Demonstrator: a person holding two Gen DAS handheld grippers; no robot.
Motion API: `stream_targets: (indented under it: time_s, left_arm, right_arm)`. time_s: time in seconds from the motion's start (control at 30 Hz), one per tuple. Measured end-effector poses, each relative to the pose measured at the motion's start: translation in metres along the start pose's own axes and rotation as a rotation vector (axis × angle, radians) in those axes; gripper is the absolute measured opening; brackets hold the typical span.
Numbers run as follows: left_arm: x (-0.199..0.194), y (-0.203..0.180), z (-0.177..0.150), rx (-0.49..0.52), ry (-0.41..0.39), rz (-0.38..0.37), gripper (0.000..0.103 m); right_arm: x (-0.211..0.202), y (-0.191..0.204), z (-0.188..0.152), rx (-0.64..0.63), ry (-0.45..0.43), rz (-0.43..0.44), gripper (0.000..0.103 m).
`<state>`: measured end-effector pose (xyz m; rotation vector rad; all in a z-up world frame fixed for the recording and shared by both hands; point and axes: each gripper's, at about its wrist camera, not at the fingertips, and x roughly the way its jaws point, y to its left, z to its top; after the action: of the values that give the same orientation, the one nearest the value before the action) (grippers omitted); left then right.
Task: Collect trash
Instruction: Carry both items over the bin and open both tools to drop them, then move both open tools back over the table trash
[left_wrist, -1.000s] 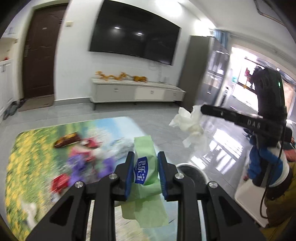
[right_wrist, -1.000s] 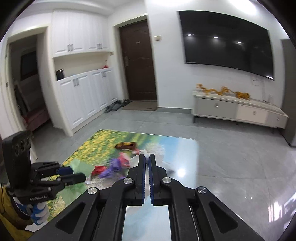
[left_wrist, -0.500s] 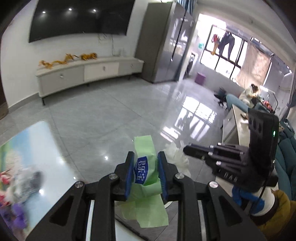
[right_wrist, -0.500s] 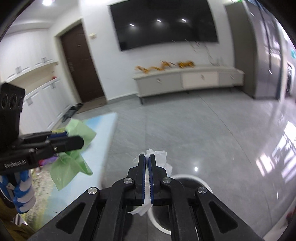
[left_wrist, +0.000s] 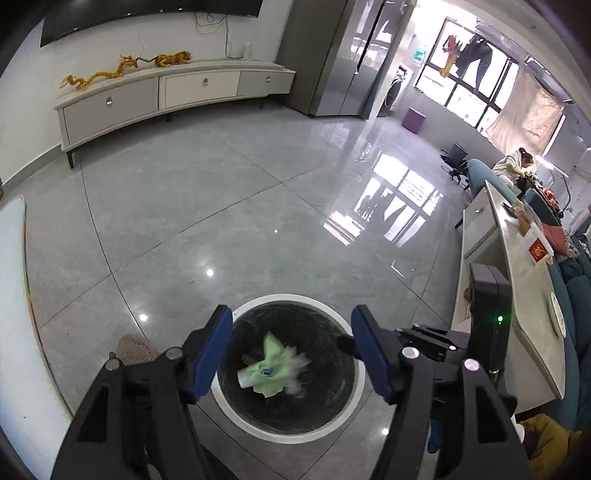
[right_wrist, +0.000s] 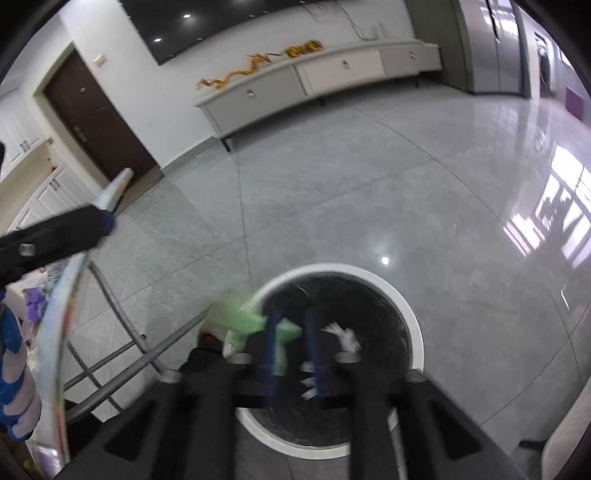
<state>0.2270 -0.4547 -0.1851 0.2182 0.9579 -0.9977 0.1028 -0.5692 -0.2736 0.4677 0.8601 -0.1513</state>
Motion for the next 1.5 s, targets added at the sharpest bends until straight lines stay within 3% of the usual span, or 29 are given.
stream_targets:
  time_s: [0.33,0.77,1.17,1.33,1.5]
  left_arm:
    - [-0.031,-0.007,-0.02,0.083,-0.042,0.142,0.065]
    - [-0.139,-0.029,-0.049,0.144,-0.23,0.276,0.065]
    - [-0.254,-0.015,-0.082,0.064,-0.422,0.291,0.065]
    - [-0.303,0.005,-0.113,0.031,-0.499,0.306,0.065]
    - [-0.341,0.041,-0.146,-0.028,-0.548,0.344,0.065]
  right_arm:
    - [-0.029,0.005,-0.005,0.012,-0.049,-0.012,0.035]
    - [-0.113,0.062,-0.014,-0.045,-0.201,-0.047,0.039]
    - [-0.213,0.137,-0.018,-0.171,-0.365,-0.082,0.046]
    - [-0.237,0.179,-0.021,-0.244,-0.403,-0.08,0.047]
    - [-0.244,0.22,-0.021,-0.282,-0.415,-0.02,0.047]
